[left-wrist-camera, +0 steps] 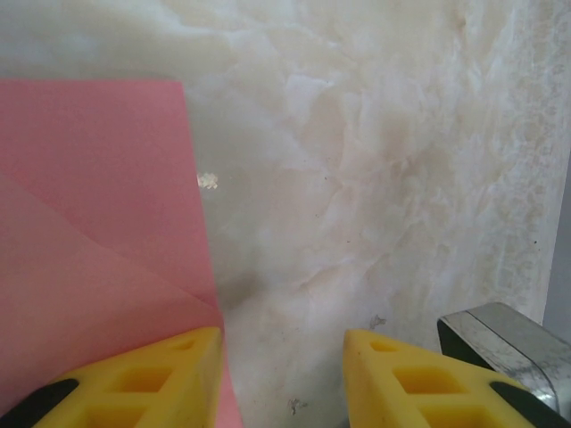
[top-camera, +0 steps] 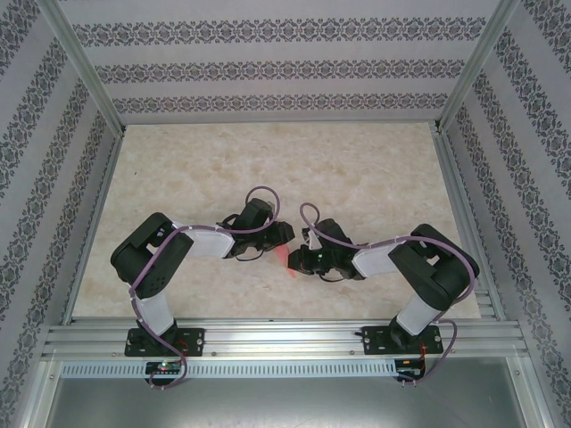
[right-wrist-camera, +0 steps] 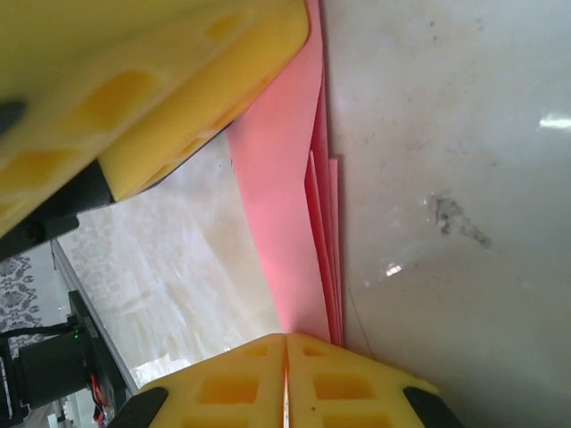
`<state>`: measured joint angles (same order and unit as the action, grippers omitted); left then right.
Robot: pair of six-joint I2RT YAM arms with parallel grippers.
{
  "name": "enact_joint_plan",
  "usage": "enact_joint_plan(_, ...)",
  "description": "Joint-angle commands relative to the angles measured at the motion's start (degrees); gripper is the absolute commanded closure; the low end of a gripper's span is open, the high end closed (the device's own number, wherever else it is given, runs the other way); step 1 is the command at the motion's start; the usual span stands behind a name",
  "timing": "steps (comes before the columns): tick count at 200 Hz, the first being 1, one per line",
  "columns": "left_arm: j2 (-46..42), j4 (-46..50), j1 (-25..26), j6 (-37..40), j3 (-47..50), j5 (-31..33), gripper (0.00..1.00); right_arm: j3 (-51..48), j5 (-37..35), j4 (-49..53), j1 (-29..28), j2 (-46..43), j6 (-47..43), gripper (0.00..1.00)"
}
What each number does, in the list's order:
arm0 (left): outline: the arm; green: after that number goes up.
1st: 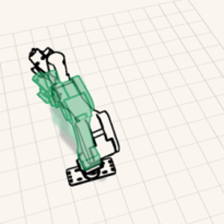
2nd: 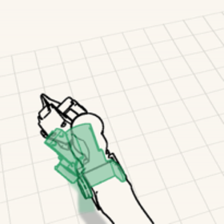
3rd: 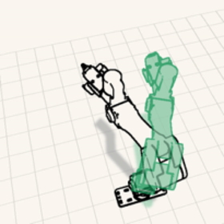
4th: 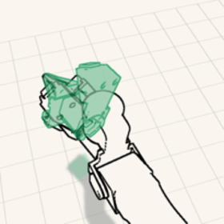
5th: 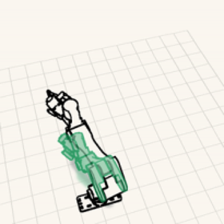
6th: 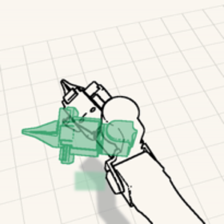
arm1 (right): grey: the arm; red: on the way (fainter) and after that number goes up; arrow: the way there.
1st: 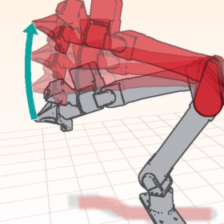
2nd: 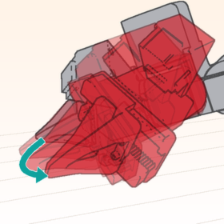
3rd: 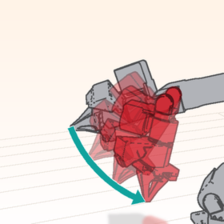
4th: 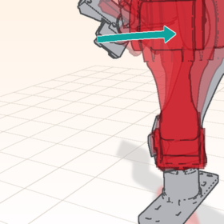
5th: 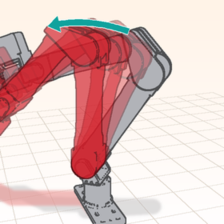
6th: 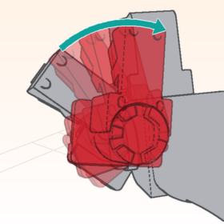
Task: Fold a paper plane with a square sheet of paper (pick it up from the middle)
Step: Fold the wing for the fifth time at the center of the table.
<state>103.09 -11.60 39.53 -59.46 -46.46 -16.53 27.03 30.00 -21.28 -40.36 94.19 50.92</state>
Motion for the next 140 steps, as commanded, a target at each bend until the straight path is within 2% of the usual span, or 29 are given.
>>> enact_joint_plan(1, 1.76, 6.76, 0.12, 0.58, 1.68, 3.33, 0.59, -5.91, 1.17, 6.27, -0.77, -0.53, -0.76, 0.9)
enact_joint_plan(27, 1.85, 6.82, 0.11, 0.51, 1.43, 3.39, 0.59, -6.26, 1.28, 12.53, -1.64, -4.8, -3.63, 0.9)
enact_joint_plan(45, 1.8, 6.68, 0.12, 0.56, 1.32, 3.11, 0.59, -4.92, -1.37, 18.86, -1.74, -8.9, -5.43, 0.9)
enact_joint_plan(72, 1.77, 6.45, 0.12, 0.49, 1.26, 2.84, 0.59, -1.57, -4.25, 22.36, -1.39, -14.87, -5.8, 0.9)
enact_joint_plan(98, 1.92, 6.5, 0.13, 0.5, 0.99, 2.65, 0.59, 1.6, -6.09, 20.2, -1.31, -15.53, -4.26, 0.87)
enact_joint_plan(140, 2.24, 5.88, 0.11, 0.22, 1.02, 2.07, 0.59, 5.42, -3.38, 9.52, -1.64, -6.12, 0.45, 0.83)
